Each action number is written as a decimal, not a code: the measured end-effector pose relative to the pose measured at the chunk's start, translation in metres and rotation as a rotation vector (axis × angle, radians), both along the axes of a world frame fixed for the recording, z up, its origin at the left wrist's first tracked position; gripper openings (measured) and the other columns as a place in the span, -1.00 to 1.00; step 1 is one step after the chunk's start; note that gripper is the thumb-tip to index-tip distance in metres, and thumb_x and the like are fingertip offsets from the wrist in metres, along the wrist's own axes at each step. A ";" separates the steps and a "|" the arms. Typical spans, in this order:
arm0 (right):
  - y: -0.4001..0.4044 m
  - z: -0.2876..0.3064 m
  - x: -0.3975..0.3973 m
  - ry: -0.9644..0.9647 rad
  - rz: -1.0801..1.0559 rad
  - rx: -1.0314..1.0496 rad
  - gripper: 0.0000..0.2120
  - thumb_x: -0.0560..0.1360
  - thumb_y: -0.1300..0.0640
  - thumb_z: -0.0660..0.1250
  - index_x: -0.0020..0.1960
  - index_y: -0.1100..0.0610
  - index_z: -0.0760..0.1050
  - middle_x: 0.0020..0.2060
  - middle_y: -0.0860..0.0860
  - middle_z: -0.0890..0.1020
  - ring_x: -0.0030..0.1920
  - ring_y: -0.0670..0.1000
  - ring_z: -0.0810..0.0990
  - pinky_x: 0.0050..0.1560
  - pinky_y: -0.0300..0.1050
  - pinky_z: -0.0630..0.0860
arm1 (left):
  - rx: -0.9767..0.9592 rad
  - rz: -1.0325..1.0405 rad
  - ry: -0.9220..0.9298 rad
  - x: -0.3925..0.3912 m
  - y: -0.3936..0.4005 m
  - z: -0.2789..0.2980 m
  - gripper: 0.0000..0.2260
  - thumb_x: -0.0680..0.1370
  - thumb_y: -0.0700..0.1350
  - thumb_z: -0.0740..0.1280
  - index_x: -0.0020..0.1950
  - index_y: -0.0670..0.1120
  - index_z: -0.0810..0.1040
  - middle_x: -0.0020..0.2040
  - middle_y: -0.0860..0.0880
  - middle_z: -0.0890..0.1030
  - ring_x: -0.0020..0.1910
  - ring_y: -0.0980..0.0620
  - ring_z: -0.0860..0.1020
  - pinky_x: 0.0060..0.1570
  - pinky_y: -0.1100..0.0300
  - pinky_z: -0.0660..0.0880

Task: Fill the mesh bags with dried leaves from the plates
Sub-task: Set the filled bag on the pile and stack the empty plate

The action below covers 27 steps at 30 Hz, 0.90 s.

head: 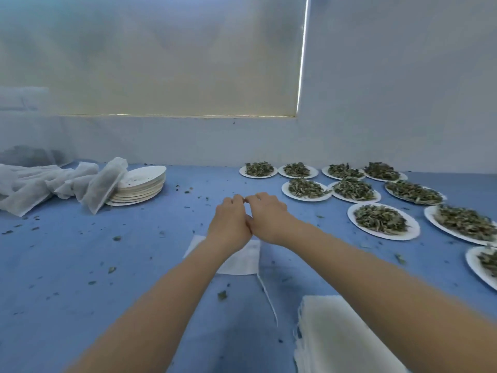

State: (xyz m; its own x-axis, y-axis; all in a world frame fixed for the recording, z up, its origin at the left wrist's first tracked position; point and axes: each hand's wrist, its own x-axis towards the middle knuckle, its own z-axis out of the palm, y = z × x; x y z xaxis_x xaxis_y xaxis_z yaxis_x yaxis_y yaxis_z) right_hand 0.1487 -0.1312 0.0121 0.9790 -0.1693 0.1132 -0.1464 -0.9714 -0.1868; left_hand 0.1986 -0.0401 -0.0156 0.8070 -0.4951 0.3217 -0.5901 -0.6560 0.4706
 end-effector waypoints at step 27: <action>-0.259 -0.061 -0.104 0.084 -0.793 0.358 0.17 0.28 -0.35 0.40 0.51 0.22 -0.19 0.44 0.23 0.17 0.43 0.25 0.12 0.37 0.13 0.17 | 0.275 -0.306 0.467 -0.067 -0.257 -0.029 -0.02 0.33 -0.02 0.48 0.49 -0.19 -0.14 0.31 -0.27 0.33 0.29 -0.22 0.35 0.15 -0.08 0.47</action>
